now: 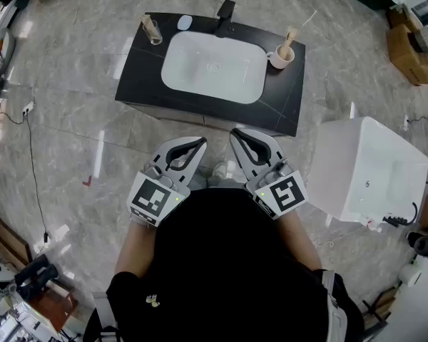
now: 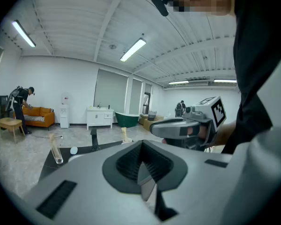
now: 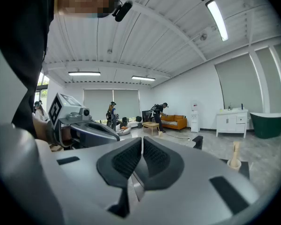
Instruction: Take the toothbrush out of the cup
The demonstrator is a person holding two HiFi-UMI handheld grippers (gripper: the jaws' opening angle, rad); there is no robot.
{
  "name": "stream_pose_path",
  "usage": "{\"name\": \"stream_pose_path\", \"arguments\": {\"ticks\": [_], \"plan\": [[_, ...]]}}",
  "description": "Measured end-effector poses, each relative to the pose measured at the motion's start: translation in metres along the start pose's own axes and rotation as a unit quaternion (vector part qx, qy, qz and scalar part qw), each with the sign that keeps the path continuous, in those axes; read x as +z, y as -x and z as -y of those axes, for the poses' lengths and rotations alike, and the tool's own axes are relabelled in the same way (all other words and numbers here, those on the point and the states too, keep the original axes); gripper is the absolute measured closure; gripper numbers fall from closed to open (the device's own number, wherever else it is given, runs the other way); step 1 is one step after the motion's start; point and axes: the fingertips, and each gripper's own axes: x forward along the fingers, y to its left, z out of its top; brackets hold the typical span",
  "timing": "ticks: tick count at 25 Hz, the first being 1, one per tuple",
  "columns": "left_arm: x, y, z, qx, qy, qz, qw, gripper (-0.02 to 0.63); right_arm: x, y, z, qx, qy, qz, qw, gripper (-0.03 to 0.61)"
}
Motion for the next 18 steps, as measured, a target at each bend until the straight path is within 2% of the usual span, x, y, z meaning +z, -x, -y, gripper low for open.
{"name": "stream_pose_path", "arguments": {"ticks": [2, 4, 6, 8, 11, 13, 15, 18], "plan": [[0.001, 0.005, -0.004, -0.003, 0.019, 0.005, 0.9998, 0.594, 0.003, -0.003, -0.004, 0.000, 0.003, 0.001, 1.000, 0.541], [0.000, 0.013, -0.015, 0.007, 0.059, 0.021, 0.9980, 0.592, 0.004, -0.006, -0.009, -0.001, 0.005, 0.000, 1.000, 0.541], [0.004, 0.026, -0.033, 0.023, 0.111, 0.057, 0.9920, 0.592, 0.004, -0.010, -0.013, -0.004, 0.007, -0.001, 1.000, 0.541], [0.010, 0.041, -0.052, 0.042, 0.135, 0.094, 0.9855, 0.592, 0.005, -0.016, -0.019, -0.010, 0.008, -0.001, 1.000, 0.541], [0.013, 0.055, -0.069, 0.066, 0.119, 0.109, 0.9847, 0.592, 0.003, -0.024, -0.023, -0.029, -0.013, 0.004, 0.999, 0.540], [0.013, 0.061, -0.075, 0.064, 0.107, 0.110, 0.9860, 0.592, 0.002, -0.030, -0.024, -0.043, -0.039, 0.015, 0.998, 0.540], [0.013, 0.068, -0.085, 0.054, 0.121, 0.124, 0.9834, 0.592, 0.005, -0.037, -0.027, -0.050, -0.056, 0.026, 0.997, 0.540], [0.007, 0.077, -0.101, 0.039, 0.133, 0.130, 0.9818, 0.592, 0.006, -0.049, -0.034, -0.064, -0.052, 0.027, 0.996, 0.540]]}}
